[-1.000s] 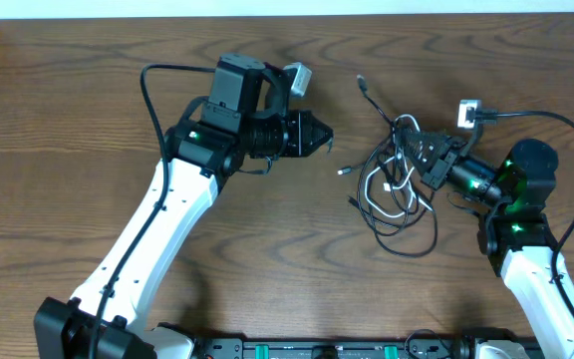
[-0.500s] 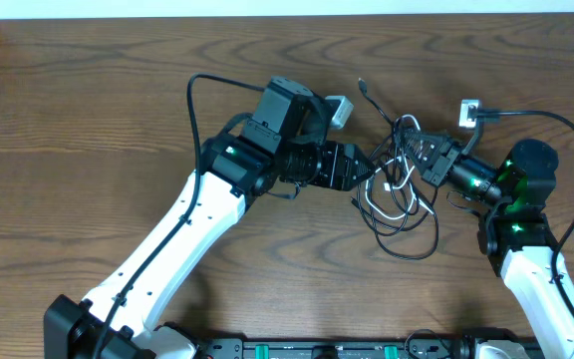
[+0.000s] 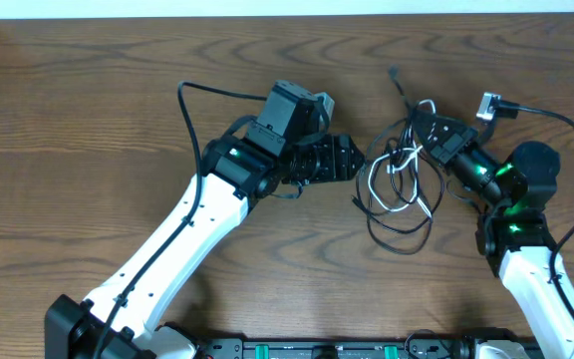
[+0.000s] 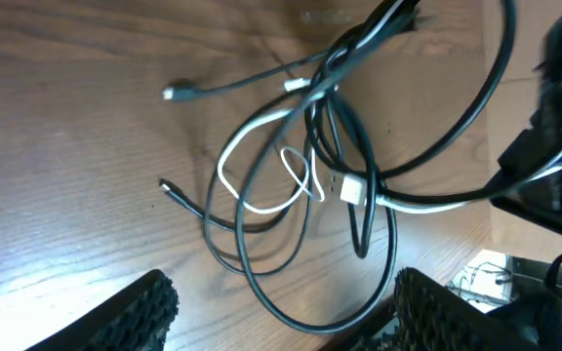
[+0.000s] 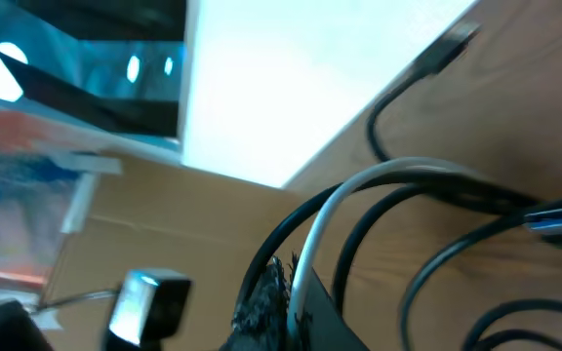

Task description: Untangle cables

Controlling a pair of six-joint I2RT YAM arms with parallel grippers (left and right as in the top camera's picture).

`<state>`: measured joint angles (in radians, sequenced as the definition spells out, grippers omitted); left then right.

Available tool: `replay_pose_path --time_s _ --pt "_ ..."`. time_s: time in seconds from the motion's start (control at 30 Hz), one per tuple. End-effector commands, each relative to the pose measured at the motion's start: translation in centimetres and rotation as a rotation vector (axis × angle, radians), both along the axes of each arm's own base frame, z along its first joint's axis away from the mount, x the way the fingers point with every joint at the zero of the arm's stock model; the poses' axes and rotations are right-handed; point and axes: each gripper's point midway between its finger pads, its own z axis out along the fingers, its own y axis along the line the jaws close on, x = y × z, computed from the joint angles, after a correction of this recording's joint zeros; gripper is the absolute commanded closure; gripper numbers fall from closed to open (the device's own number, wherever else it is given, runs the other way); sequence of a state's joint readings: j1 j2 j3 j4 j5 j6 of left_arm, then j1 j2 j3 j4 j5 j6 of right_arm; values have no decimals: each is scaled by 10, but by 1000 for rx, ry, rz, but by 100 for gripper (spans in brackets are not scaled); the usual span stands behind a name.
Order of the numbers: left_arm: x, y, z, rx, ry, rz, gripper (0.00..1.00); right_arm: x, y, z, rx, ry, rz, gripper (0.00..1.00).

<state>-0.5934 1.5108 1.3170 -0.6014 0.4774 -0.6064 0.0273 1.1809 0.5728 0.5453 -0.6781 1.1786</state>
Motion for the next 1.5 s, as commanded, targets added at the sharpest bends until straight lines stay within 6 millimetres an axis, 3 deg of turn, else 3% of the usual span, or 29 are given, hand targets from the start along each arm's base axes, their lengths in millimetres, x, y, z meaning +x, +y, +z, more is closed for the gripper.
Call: replay_pose_path --time_s 0.0,0.3,0.7,1.0,1.47 --pt "-1 -7 8 -5 -16 4 28 0 6 12 72 9 -17 99" --pt "-9 -18 -2 6 31 3 42 4 11 14 107 27 -68 99" --pt "-20 -37 -26 27 125 23 43 5 12 28 150 -10 -79 99" --pt "-21 -40 -24 1 164 56 43 5 12 27 149 -9 -80 99" --pt "-48 -65 -12 -84 198 -91 48 7 10 27 149 -6 -95 99"
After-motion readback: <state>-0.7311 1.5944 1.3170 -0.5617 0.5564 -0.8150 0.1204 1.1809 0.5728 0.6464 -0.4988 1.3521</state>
